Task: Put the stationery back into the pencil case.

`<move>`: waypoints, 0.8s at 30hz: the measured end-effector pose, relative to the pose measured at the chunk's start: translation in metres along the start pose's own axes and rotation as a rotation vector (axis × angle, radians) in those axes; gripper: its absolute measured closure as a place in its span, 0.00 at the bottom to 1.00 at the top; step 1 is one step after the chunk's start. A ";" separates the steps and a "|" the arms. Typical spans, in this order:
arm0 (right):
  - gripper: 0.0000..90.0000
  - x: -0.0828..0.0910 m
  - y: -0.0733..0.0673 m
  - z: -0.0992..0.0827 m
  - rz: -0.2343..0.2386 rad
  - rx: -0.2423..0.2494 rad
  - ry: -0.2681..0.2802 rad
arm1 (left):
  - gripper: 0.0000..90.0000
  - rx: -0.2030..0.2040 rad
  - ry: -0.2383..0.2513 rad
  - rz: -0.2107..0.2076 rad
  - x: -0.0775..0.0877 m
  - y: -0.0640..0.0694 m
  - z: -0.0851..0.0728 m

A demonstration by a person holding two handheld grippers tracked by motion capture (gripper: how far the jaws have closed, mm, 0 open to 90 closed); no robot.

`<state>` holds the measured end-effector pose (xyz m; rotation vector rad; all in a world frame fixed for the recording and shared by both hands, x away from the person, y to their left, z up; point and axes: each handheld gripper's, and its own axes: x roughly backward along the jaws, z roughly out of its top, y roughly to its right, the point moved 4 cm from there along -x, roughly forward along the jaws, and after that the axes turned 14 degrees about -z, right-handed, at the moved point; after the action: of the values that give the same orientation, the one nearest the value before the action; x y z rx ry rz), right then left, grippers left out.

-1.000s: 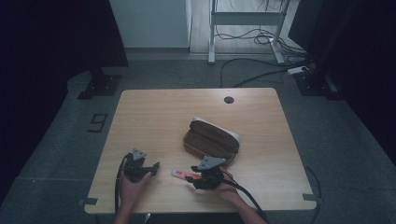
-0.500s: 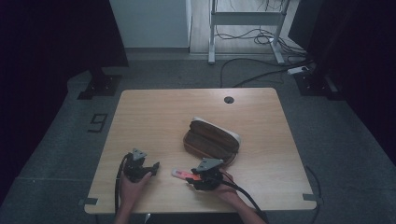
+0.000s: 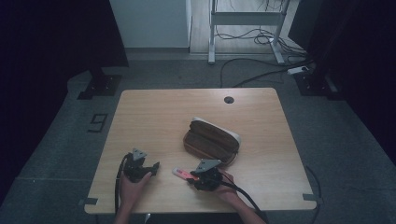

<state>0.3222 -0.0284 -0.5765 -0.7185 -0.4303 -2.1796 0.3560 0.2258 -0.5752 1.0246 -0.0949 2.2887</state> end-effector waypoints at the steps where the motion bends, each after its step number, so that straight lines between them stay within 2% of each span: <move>1: 0.73 0.000 0.000 0.000 0.000 -0.001 0.000 | 0.23 0.000 0.000 0.000 0.000 0.000 0.000; 9: 0.73 0.002 0.001 0.001 0.003 -0.017 0.011 | 0.23 0.000 0.000 0.000 0.000 0.000 0.000; 24: 0.73 0.016 0.007 0.010 0.006 -0.052 0.069 | 0.23 0.001 0.001 0.000 0.000 0.000 0.000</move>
<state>0.3225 -0.0367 -0.5586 -0.6693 -0.3369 -2.2094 0.3560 0.2257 -0.5752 1.0242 -0.0937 2.2890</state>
